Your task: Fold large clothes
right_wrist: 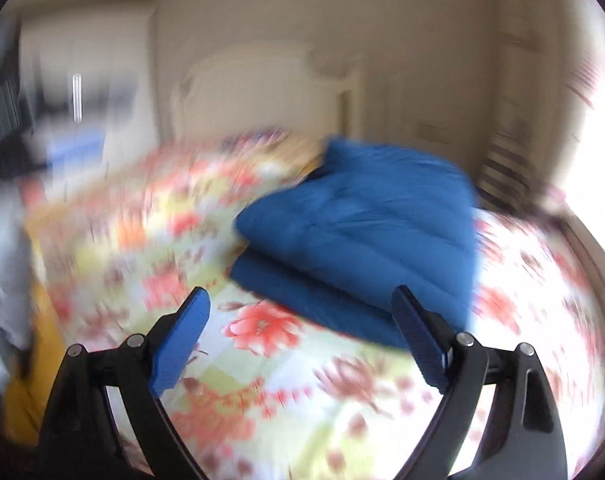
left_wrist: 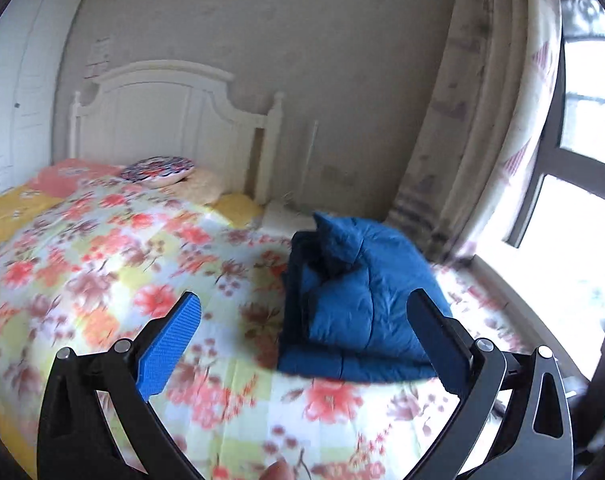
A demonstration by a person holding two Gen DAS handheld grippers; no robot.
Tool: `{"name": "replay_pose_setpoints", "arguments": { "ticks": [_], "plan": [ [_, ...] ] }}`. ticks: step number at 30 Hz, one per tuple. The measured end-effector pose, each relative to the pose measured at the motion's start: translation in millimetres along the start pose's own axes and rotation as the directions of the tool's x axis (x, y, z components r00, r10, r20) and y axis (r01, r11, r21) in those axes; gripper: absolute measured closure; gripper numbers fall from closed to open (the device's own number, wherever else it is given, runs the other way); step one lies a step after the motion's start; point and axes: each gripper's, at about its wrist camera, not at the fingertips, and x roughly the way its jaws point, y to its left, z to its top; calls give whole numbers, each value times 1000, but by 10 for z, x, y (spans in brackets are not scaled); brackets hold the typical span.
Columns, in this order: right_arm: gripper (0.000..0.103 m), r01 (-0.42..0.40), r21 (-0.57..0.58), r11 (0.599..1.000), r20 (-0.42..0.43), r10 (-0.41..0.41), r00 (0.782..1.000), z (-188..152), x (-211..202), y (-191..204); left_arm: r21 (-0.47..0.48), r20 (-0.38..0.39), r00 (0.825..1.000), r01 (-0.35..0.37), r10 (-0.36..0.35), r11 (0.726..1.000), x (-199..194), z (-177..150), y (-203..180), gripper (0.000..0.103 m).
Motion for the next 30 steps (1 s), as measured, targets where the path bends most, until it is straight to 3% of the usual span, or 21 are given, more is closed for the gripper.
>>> {"name": "replay_pose_setpoints", "arguments": {
  "ticks": [3, 5, 10, 16, 30],
  "plan": [
    [8, 43, 104, 994, 98, -53, 994, 61, -569, -283, 47, 12, 1000, -18, 18, 999, -128, -153, -205, 4],
    [2, 123, 138, 983, 153, -144, 978, 116, -888, -359, 103, 28, 998, -50, 47, 993, -236, -228, -360, 4],
    [2, 197, 157, 968, 171, -223, 960, 126, -1308, -401, 193, 25, 995, -103, 100, 976, -341, -297, -566, 4],
    [2, 252, 87, 964, 144, -262, 954, 106, -1204, -215, 220, -3, 995, -95, 98, 971, -325, -380, -611, 4],
    [2, 232, 65, 971, 92, -237, 967, 28, -1008, -145, 219, -28, 995, -91, 100, 971, -301, -458, -527, 4]
  ]
}}
